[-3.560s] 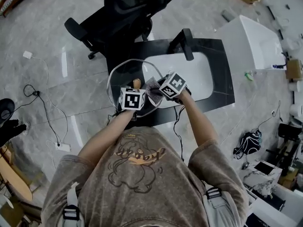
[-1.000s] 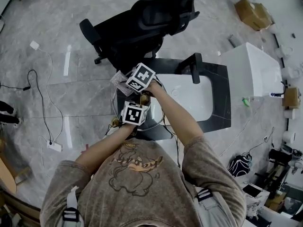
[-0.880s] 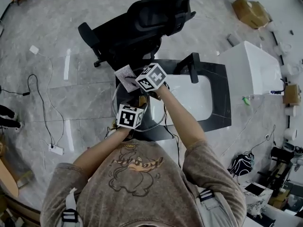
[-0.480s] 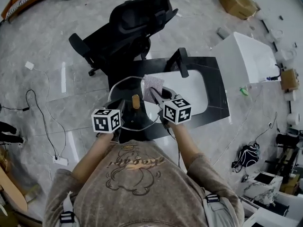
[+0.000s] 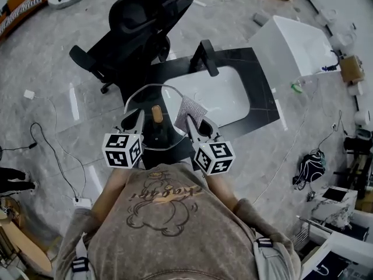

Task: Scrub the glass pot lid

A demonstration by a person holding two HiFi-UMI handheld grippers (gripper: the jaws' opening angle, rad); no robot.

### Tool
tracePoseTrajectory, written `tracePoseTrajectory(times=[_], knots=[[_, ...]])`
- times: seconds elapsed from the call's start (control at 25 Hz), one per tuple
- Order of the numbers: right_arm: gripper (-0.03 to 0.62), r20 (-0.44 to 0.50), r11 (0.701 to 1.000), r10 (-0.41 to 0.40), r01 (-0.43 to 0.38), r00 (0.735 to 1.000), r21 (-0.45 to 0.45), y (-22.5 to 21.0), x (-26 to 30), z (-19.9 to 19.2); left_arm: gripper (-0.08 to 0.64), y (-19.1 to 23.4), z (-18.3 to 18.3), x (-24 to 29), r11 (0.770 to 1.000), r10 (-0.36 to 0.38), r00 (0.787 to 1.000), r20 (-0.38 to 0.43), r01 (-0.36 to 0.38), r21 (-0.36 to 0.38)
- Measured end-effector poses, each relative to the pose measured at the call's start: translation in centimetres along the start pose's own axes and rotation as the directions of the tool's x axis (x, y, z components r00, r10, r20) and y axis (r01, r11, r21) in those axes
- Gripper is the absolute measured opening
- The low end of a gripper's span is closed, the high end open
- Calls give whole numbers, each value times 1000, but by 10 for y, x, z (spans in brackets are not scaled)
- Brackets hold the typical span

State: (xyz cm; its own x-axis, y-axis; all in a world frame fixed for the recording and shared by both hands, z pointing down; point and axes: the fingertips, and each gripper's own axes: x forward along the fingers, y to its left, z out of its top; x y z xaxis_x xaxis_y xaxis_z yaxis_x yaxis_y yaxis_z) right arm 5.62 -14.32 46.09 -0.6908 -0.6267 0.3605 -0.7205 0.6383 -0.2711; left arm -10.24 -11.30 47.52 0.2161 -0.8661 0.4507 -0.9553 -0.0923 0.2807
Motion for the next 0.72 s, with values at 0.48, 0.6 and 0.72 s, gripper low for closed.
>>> tracePoseTrajectory(times=[0.48, 0.6, 0.72], knots=[[87, -6, 999, -28, 28, 1000, -43, -9, -1, -4, 18, -10, 14, -1, 999, -15, 1000, 20, 14, 33], [87, -7, 998, -24, 24, 1000, -52, -6, 0, -5, 18, -9, 15, -2, 999, -12, 1000, 20, 11, 40], [87, -10, 998, -20, 19, 1000, -55, -6, 1, -5, 18, -8, 16, -3, 999, -7, 1000, 20, 6, 39]])
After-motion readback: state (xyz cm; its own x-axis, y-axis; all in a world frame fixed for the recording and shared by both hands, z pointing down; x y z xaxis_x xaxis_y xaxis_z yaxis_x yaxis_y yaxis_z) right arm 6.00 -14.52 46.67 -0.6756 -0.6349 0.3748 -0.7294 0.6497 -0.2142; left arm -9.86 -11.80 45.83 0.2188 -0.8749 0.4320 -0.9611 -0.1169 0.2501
